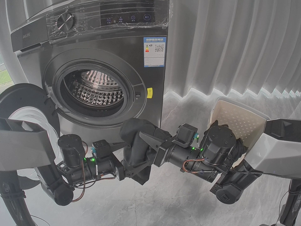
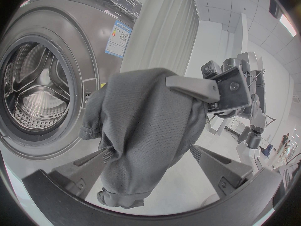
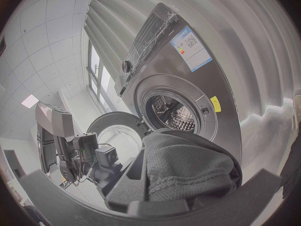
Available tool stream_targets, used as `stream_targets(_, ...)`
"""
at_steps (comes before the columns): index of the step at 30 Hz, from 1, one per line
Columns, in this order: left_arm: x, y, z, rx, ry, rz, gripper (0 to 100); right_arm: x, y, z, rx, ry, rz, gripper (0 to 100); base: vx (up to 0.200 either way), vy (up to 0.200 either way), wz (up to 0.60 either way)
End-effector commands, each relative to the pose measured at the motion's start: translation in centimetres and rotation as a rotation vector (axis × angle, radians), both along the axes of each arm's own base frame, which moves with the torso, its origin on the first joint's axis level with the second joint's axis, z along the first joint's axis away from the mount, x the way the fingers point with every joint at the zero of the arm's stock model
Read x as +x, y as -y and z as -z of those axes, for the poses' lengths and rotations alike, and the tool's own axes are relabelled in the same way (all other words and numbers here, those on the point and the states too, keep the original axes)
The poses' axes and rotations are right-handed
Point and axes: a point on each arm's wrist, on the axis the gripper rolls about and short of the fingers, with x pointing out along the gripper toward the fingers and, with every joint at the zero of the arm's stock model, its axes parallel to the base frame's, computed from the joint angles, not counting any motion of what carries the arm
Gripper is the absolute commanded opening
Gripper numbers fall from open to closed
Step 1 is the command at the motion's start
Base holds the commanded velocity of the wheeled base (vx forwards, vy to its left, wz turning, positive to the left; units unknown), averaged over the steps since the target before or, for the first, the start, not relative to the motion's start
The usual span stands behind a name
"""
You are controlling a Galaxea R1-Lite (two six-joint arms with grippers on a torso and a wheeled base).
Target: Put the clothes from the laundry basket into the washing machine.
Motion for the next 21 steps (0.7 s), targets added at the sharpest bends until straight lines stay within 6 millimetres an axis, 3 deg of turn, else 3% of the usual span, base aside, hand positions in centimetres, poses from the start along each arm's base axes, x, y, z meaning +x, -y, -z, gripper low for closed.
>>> stream_targets(1, 0.8, 0.8, 0.9, 0.002, -0.006, 0.011, 100, -0.2, -0.3, -0.1, 0.005, 0.004, -0.007, 0, 0.0, 0.0, 0.0)
stream_targets(7, 2.2, 3.1, 1.3, -0.029, 0.016, 0.048, 100, -0.3, -0.4, -0.1, 0.005, 0.001, -0.007, 0, 0.0, 0.0, 0.0)
stream_targets(13, 3.4, 4.2, 1.0, -0.06, 0.044, 0.02, 100, -0.2, -0.4, 0.0, 0.006, 0.0, -0.005, 0, 0.0, 0.0, 0.0)
stream_targets(14, 3.5, 4.4, 0.9, -0.067, 0.046, 0.017, 0, -0.2, -0.4, 0.1, 0.006, -0.003, 0.002, 0, 0.0, 0.0, 0.0)
stream_targets(21, 3.6, 4.0, 0.6, -0.074, 0.05, -0.008, 0, 0.8, -0.1, -0.4, 0.038, -0.002, 0.072, 0, 0.0, 0.0, 0.0)
